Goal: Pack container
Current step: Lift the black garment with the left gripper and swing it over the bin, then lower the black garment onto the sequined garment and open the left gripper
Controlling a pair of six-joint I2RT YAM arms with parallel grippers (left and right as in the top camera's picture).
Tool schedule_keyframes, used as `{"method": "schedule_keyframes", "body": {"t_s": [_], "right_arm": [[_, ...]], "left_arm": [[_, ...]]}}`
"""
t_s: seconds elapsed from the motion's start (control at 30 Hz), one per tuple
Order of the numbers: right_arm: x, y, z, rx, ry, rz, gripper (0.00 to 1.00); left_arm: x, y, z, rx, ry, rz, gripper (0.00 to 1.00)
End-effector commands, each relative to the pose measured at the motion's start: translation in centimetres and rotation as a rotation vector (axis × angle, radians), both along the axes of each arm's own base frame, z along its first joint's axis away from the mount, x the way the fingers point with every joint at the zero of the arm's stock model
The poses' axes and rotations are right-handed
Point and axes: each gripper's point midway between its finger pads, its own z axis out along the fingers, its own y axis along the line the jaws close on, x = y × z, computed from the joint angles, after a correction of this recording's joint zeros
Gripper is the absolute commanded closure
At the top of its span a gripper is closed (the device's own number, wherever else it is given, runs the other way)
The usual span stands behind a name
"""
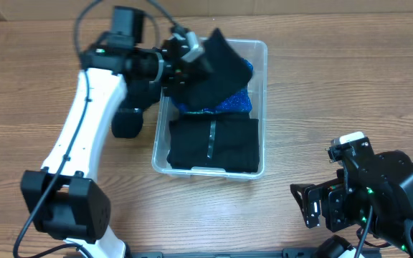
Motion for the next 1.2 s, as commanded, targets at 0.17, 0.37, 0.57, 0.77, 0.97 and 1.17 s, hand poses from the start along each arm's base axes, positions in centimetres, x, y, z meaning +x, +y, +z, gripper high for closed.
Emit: {"method": "schedule_keyframes", "body": {"t_s": [0.17, 0.37, 0.57, 0.77, 0.97, 1.17], "right_arm": [[0.0, -0.1, 0.2, 0.003, -0.010, 0.001, 0.00], [0.0, -0.1, 0.2, 0.003, -0.010, 0.000, 0.00], [0.0, -0.1, 0.2, 0.003, -0.010, 0.001, 0.00], [0.0, -0.1, 0.2, 0.003, -0.010, 0.001, 0.00], [0.0, -0.1, 0.2, 0.003, -0.010, 0.001, 0.00], [0.0, -0.1, 0.2, 0.003, -0.010, 0.001, 0.00]], "left_arm": [[-2.8, 1.4, -1.2, 0.059, -0.237, -0.259, 0.96], [-2.3, 0.9, -0.9, 0.072, -0.404, -0.337, 0.96], [-3.9, -0.3, -2.0, 0.054, -0.417, -0.438, 0.96], [-4.3, 0.0, -4.7, 0.143, -0.436, -0.526, 0.96], [1.5, 0.3, -7.8, 0.132, -0.359, -0.344, 0.96], [7.5, 1.3, -8.0, 0.178, -0.260, -0.025, 0.00]]}}
